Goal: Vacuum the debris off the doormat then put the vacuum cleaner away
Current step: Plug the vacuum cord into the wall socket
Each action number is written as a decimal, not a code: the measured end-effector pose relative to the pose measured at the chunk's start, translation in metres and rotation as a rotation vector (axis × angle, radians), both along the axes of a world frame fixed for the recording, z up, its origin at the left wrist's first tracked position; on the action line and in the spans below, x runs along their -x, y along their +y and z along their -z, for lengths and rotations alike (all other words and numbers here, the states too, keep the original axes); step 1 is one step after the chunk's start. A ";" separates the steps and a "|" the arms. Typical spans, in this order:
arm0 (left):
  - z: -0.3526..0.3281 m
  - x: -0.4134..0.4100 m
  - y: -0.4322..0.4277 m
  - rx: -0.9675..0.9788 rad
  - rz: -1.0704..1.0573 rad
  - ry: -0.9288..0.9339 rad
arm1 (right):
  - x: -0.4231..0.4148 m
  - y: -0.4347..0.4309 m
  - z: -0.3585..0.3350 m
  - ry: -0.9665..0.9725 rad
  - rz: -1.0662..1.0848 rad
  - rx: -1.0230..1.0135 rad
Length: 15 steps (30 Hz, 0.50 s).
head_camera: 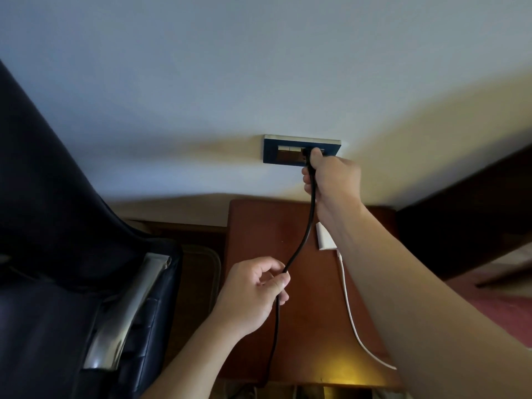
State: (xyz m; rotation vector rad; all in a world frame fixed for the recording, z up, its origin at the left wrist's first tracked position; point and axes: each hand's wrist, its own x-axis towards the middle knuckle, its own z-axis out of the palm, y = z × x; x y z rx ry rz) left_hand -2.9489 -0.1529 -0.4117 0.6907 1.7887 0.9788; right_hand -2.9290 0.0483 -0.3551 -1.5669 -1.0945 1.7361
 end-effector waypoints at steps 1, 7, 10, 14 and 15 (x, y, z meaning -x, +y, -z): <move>0.000 -0.001 -0.001 -0.002 -0.001 0.005 | 0.000 -0.001 0.000 -0.001 -0.003 -0.004; -0.006 -0.004 -0.006 -0.006 -0.013 0.055 | -0.005 -0.005 0.001 -0.031 -0.068 -0.078; -0.008 -0.008 -0.010 -0.006 -0.019 0.062 | -0.005 -0.006 0.002 -0.030 -0.064 -0.088; -0.010 -0.012 -0.014 -0.032 -0.031 0.100 | -0.008 -0.008 0.002 -0.015 -0.065 -0.076; -0.010 -0.012 -0.015 -0.035 -0.032 0.109 | -0.010 -0.009 0.002 -0.010 -0.069 -0.072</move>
